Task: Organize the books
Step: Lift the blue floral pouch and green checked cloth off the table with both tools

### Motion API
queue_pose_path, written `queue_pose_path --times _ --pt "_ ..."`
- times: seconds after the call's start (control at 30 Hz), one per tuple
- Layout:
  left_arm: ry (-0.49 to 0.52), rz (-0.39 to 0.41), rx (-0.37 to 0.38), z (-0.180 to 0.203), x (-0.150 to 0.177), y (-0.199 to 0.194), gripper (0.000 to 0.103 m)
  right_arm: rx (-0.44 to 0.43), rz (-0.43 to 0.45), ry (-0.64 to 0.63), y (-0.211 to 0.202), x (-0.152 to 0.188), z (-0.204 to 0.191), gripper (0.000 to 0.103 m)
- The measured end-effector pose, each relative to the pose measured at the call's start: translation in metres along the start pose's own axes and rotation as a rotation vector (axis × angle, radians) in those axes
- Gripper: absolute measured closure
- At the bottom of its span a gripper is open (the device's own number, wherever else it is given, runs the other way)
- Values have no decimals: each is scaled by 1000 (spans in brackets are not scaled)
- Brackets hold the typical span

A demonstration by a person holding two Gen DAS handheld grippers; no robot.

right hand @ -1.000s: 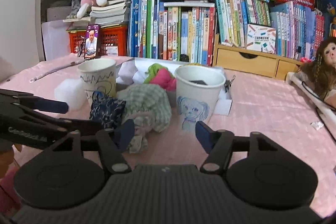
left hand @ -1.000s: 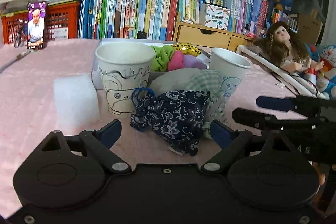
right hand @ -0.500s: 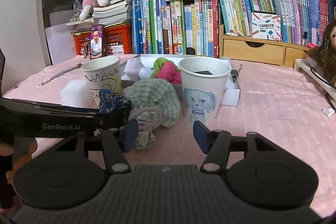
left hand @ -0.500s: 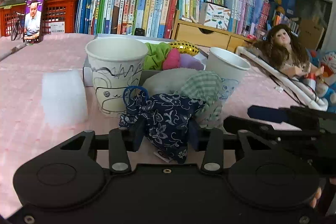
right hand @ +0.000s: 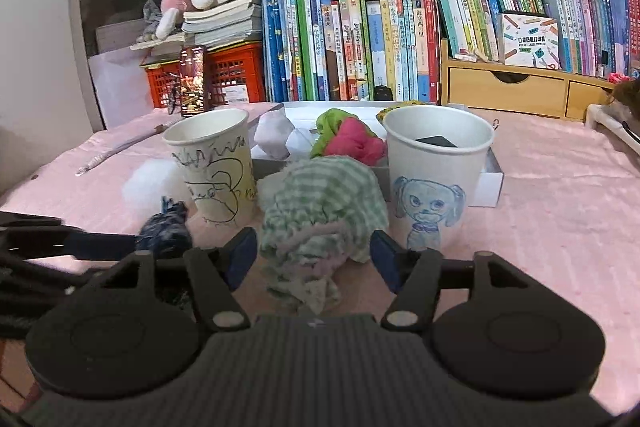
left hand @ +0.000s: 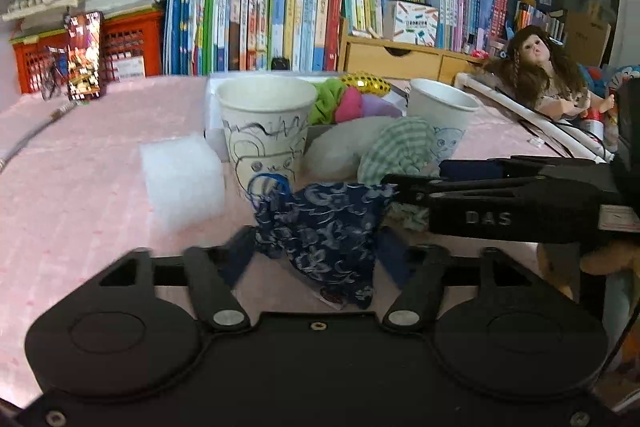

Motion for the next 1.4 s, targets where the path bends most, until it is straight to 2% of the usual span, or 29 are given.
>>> queue_pose_path --times 0.07,0.23,0.3,0.33,0.37,0.43,0.57,0.6,0.67,0.77,0.83,0.97,1.2,1.4 --pt "5 7 -7 0 1 2 24 11 -8 -1 6 0 0 18" --pt "-24 -5 5 1 5 16 20 20 -48 31 18 2 8 18" --pt "-35 -7 9 1 6 21 19 6 -72 70 20 4 13 30" --pt "-38 -5 9 1 6 23 18 4 -81 83 20 5 14 41" --pt "-39 -3 7 1 6 24 17 6 -84 89 19 6 16 48" --pt "-39 5 2 0 5 27 16 18 -78 92 13 6 18 53" --pt "-34 20 -2 2 3 31 13 72 -59 41 -4 4 19 54" --pt "-30 20 -1 3 3 33 13 81 -55 23 -8 3 18 53" --pt "-23 18 -2 6 5 36 12 92 -39 5 -17 2 20 45" --pt "-8 17 -12 10 8 41 11 129 -26 -18 -22 3 24 42" --pt "4 21 -31 11 11 45 11 170 -20 -32 -20 5 28 31" --pt "-21 30 -60 12 13 51 11 194 -5 -13 -17 7 33 19" --pt "-80 16 -76 9 16 61 12 215 -14 4 -9 11 39 17" --pt "-69 10 -72 11 16 62 21 188 -63 71 2 19 43 19"
Point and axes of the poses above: each gripper's, at about its wrist camera, not at the fingertips, and y roughly the way its jaws point, z to its right, x to its underside, the point moved 5 cm from there along y, roughly the way its jaws point, and after that the axes turned 12 degrees about z, right-handed, at the moved point
